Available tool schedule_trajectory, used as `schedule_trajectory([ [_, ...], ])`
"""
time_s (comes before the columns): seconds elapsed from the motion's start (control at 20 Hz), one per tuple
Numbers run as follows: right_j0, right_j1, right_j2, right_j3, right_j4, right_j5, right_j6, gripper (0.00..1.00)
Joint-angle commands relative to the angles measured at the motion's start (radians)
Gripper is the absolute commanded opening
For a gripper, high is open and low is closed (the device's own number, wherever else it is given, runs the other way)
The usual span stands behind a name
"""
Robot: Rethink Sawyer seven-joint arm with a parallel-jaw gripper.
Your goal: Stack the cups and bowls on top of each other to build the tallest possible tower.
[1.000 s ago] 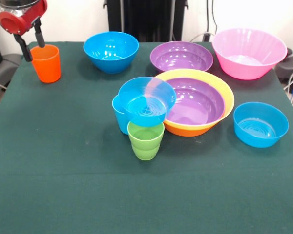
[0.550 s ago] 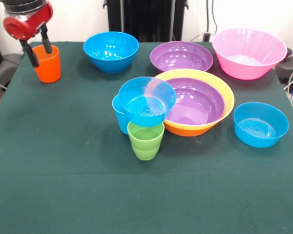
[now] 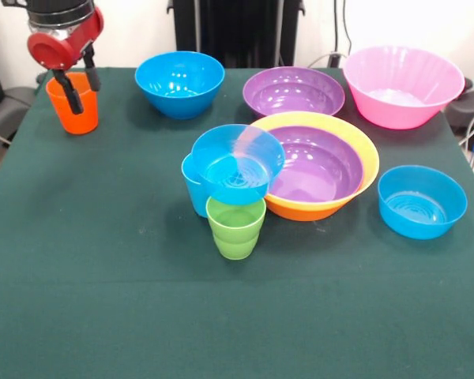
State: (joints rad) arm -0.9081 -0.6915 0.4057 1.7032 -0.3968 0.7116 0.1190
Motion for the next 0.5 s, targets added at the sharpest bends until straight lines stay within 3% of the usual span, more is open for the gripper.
schedule_trajectory([
  [0.05,0.034,0.038,-0.011,0.012,-0.104,0.034,0.055,1.00],
  [0.2,0.019,0.056,-0.015,0.017,-0.121,0.029,0.034,1.00],
  [0.35,-0.015,0.065,-0.003,0.019,-0.137,0.083,-0.037,1.00],
  [0.5,-0.033,0.084,0.006,0.025,-0.157,0.057,-0.041,1.00],
])
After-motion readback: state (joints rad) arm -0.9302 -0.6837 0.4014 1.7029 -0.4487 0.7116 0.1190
